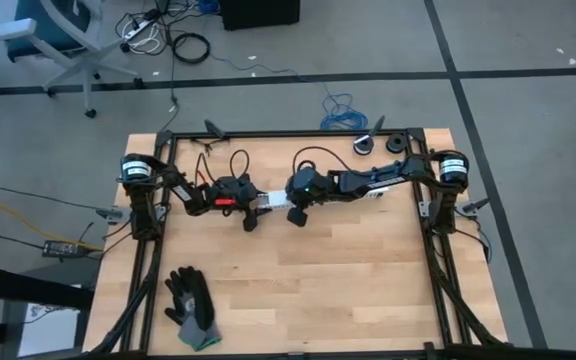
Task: Ziptie cables
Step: Close the white cable duct with the cover
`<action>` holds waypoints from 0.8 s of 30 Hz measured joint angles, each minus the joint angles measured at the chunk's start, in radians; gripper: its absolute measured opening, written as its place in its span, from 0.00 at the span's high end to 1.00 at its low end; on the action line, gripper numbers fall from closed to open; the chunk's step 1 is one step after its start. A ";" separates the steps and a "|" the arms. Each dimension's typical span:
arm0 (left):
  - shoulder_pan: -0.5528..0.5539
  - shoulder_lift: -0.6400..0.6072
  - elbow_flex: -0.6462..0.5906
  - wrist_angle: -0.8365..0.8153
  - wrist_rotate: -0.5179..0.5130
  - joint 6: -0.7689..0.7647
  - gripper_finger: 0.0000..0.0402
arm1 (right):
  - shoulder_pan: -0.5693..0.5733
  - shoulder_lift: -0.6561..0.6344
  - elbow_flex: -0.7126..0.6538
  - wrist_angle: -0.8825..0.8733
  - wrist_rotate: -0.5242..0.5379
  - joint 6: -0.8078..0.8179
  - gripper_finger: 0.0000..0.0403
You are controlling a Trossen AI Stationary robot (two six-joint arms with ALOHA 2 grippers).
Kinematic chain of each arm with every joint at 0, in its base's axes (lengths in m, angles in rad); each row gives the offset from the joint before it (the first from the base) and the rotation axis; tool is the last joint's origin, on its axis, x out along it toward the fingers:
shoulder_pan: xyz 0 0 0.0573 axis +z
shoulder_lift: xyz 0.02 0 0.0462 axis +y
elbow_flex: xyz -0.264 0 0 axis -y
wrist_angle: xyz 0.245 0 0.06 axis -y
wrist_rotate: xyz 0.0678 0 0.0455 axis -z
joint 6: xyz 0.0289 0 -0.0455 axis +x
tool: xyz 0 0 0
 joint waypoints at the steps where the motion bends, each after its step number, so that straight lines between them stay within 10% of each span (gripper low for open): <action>1: 0.000 0.000 0.000 0.000 0.000 0.001 0.37 | -0.006 0.001 0.000 -0.022 -0.011 0.010 1.00; 10: 0.001 0.002 -0.003 0.014 0.020 0.004 0.37 | -0.047 0.173 0.034 0.254 -0.248 0.045 1.00; 18: 0.000 0.003 -0.002 0.018 0.038 -0.005 0.37 | -0.032 0.130 0.035 0.321 -0.198 -0.078 1.00; 24: 0.000 0.003 -0.002 0.014 0.040 -0.005 0.37 | -0.020 -0.024 0.038 0.059 -0.086 -0.123 1.00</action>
